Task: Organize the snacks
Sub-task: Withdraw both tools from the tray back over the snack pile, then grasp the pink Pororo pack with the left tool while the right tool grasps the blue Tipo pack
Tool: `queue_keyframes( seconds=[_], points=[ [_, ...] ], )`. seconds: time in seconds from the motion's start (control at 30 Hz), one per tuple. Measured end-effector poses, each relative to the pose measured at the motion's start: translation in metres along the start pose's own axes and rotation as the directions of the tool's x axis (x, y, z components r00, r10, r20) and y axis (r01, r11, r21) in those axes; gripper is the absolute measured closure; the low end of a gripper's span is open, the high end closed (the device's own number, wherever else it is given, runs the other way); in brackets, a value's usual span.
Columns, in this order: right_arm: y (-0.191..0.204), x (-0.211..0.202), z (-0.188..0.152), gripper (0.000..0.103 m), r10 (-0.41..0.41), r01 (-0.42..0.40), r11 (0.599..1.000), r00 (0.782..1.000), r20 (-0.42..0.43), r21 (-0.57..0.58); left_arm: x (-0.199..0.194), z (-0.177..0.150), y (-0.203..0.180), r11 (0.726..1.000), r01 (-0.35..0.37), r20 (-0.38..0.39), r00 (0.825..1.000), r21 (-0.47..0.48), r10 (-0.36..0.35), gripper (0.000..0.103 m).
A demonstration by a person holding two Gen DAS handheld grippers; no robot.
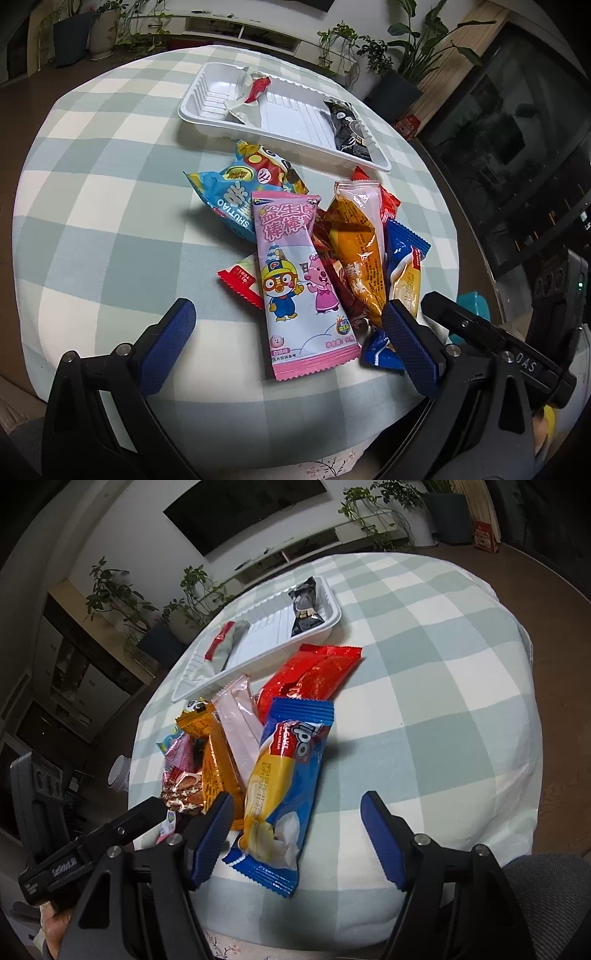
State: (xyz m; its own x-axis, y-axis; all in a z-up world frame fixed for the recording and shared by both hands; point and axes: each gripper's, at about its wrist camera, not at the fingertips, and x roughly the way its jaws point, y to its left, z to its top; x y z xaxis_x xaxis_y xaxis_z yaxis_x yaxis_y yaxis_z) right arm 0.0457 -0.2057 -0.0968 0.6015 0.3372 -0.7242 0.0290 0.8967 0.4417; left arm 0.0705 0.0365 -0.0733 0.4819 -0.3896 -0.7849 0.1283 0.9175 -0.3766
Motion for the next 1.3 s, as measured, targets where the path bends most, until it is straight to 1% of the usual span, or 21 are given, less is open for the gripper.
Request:
queue_keyframes(
  seconds=[0.1,0.23,0.37,0.47,0.53,0.6,0.63,0.77,0.83,0.93,1.03,1.07,1.17,1.3],
  points=[
    [0.005,0.008,0.002,0.030,-0.006,0.006,1.000,1.000,-0.012,-0.014,0.000,0.001,0.003,1.000,-0.001,0.005,1.000,-0.005,0.001,0.002],
    [0.009,0.021,0.002,0.035,-0.006,0.005,1.000,0.999,-0.047,-0.016,-0.001,0.002,0.006,1.000,0.004,0.012,1.000,-0.008,-0.004,0.002],
    [0.011,0.028,0.003,0.037,-0.018,0.017,0.999,0.999,-0.040,-0.032,0.001,0.004,0.006,1.000,0.006,0.010,1.000,-0.005,-0.006,0.002],
    [0.010,0.030,0.004,0.045,-0.024,0.023,0.999,0.999,-0.034,-0.046,0.002,0.005,0.007,1.000,-0.002,0.004,1.000,0.000,0.002,0.003],
    [0.010,0.030,0.004,0.051,-0.031,0.029,0.998,0.999,-0.034,-0.057,0.004,0.007,0.005,1.000,-0.017,0.001,1.000,0.009,0.017,0.003],
    [0.012,0.031,0.003,0.054,-0.046,0.043,0.996,0.998,-0.033,-0.079,0.005,0.010,0.002,0.999,-0.041,-0.001,0.999,0.022,0.041,0.003],
    [0.013,0.031,0.003,0.061,-0.056,0.053,0.994,0.998,-0.035,-0.092,0.006,0.011,0.001,0.998,-0.050,-0.001,0.999,0.029,0.050,0.004],
    [0.012,0.029,0.000,0.070,-0.061,0.058,0.993,0.998,-0.028,-0.108,0.009,0.014,-0.005,0.994,-0.094,-0.009,0.995,0.055,0.095,0.017],
    [0.011,0.025,-0.001,0.073,-0.067,0.066,0.992,0.998,-0.009,-0.110,0.012,0.016,-0.007,0.990,-0.124,-0.016,0.992,0.070,0.125,0.019],
    [0.009,0.020,-0.002,0.073,-0.073,0.075,0.992,0.997,0.021,-0.105,0.015,0.018,-0.009,0.984,-0.158,-0.020,0.987,0.083,0.161,0.021],
    [0.008,0.016,-0.002,0.074,-0.072,0.077,0.991,0.996,0.046,-0.106,0.018,0.021,-0.011,0.979,-0.183,-0.020,0.982,0.093,0.186,0.035],
    [0.007,0.016,-0.002,0.074,-0.070,0.075,0.991,0.996,0.048,-0.107,0.019,0.023,-0.011,0.978,-0.188,-0.021,0.981,0.093,0.191,0.038],
    [0.006,0.017,-0.002,0.073,-0.064,0.069,0.992,0.997,0.046,-0.109,0.022,0.026,-0.010,0.974,-0.203,-0.026,0.978,0.105,0.206,0.039],
    [0.007,0.017,-0.002,0.074,-0.061,0.066,0.992,0.997,0.046,-0.111,0.032,0.032,-0.009,0.962,-0.225,-0.062,0.970,0.154,0.236,0.044]
  ],
)
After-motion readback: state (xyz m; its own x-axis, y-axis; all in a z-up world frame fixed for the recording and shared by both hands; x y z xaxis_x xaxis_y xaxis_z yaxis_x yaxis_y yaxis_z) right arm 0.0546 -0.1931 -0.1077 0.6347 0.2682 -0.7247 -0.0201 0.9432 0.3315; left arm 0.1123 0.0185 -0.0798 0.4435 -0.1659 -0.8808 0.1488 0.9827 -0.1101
